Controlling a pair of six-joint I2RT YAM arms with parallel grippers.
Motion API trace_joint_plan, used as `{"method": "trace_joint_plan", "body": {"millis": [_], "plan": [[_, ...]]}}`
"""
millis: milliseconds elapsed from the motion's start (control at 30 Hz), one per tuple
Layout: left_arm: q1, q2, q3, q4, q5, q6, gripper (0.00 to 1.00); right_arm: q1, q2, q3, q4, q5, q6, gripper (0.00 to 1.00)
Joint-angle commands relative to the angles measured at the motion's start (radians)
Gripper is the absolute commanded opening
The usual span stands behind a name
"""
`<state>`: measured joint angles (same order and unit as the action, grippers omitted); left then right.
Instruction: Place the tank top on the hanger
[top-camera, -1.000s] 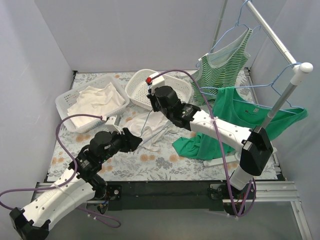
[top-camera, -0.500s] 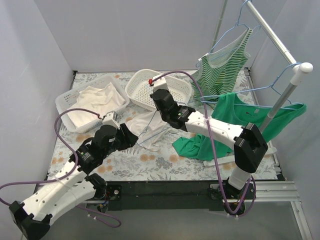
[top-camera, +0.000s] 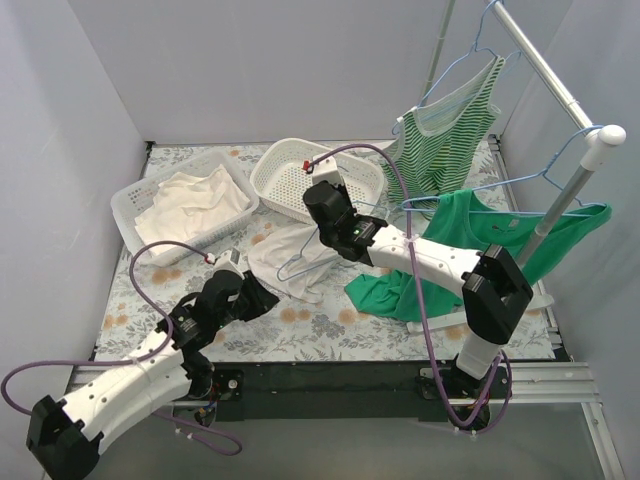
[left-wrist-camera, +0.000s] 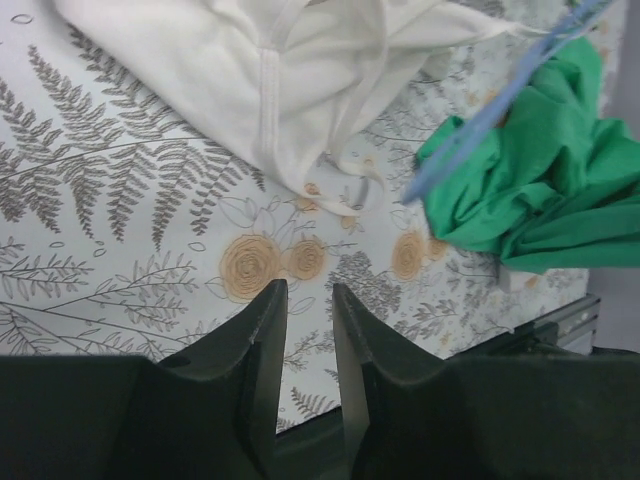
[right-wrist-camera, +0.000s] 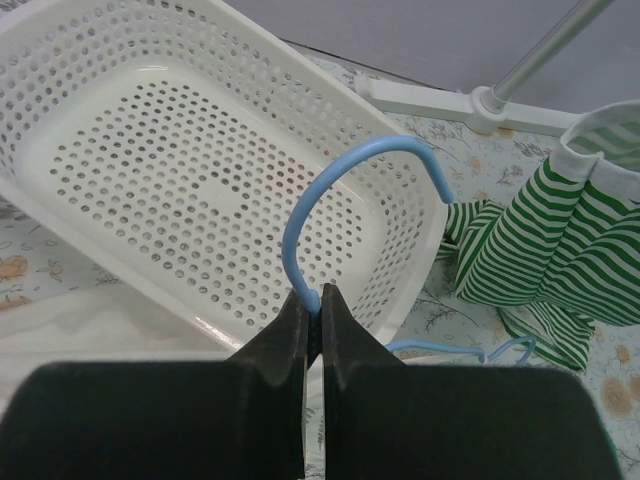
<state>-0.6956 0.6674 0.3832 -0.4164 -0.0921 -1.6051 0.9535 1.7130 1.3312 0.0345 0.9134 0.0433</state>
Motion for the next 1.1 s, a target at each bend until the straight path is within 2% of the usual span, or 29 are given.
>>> {"method": "trace_joint_plan", "body": {"millis": [0,100,233,300,467,500,700,867,1067], "plan": [[-0.005,-0.104,-0.032,0.093,0.055,0.022,0.24,0.002,0.039,0.052,0.051,0.094,-0.023,0.01],[-0.047,-0.111,-0.038,0.103,0.043,0.049,0.25,0.002,0.071,0.074,0.044,0.119,-0.028,0.01],[-0.157,-0.063,-0.021,0.125,-0.078,0.050,0.27,0.001,0.111,0.121,0.021,0.128,-0.020,0.01],[-0.254,0.016,0.012,0.137,-0.144,0.047,0.30,0.001,0.117,0.129,0.010,0.131,-0.011,0.01],[-0.366,0.240,0.121,0.185,-0.329,0.063,0.36,0.001,0.108,0.132,0.004,0.131,-0.003,0.01],[-0.370,0.330,0.172,0.192,-0.345,0.073,0.39,0.001,0.108,0.134,0.002,0.128,-0.002,0.01],[-0.404,0.650,0.333,0.217,-0.405,0.178,0.39,0.001,0.099,0.137,-0.021,0.117,0.010,0.01],[-0.421,0.781,0.387,0.225,-0.417,0.206,0.38,0.001,0.088,0.129,-0.028,0.116,0.020,0.01],[-0.424,0.859,0.367,0.287,-0.417,0.229,0.38,0.001,0.079,0.126,-0.033,0.104,0.029,0.01]]}}
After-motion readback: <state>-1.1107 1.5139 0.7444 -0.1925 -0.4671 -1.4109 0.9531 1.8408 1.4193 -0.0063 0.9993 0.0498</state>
